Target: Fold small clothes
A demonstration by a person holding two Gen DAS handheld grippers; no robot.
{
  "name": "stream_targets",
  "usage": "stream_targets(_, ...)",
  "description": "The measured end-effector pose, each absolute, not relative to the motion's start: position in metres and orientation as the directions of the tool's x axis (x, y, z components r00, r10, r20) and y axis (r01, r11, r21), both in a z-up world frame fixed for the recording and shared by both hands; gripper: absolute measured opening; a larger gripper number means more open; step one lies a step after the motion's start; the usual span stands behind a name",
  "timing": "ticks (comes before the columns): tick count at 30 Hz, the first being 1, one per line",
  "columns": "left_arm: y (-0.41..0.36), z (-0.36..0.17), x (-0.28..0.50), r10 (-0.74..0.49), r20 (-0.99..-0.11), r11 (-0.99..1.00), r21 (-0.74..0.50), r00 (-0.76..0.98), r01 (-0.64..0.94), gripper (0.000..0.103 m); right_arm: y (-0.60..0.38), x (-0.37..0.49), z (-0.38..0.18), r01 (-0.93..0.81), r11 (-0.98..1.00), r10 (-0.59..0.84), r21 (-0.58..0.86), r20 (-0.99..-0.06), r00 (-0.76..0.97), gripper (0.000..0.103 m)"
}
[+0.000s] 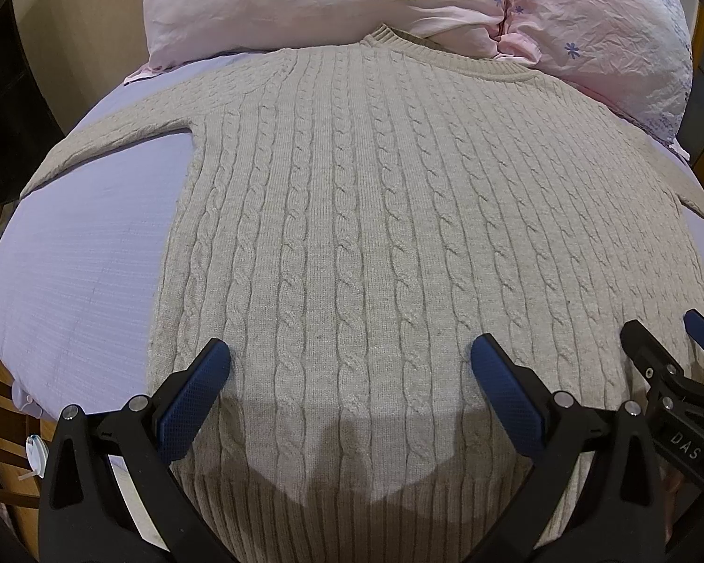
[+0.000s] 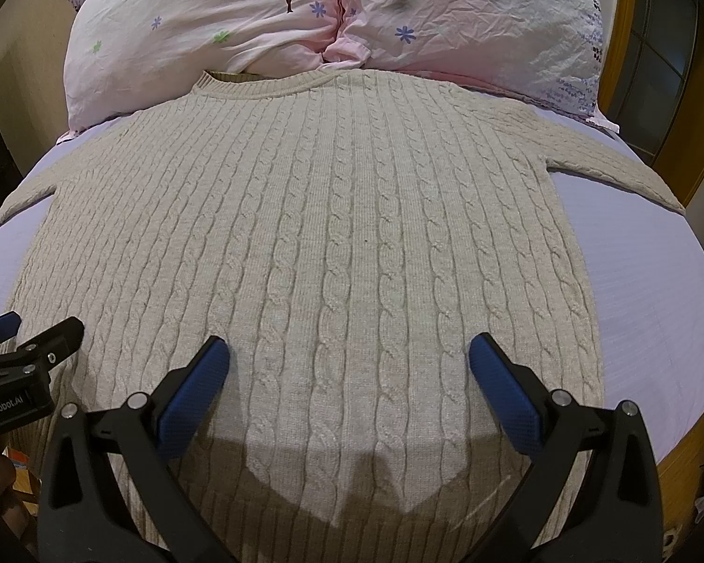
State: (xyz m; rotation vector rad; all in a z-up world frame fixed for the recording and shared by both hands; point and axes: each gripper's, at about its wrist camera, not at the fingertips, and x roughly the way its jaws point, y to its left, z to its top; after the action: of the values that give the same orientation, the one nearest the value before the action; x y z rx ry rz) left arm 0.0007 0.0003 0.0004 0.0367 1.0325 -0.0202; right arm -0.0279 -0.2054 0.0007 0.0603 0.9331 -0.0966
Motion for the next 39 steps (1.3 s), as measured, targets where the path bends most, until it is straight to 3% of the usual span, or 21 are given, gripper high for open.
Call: stream_targets(39,-0.0012,0.0047,0.0004,-0.001,-0.86,0.999,0.022,0.511,0.04,0.102,-0.2046,-0.0222,-0.0027,0.101,0.995,-0.054,0.005,-0.821,0.568,0.101)
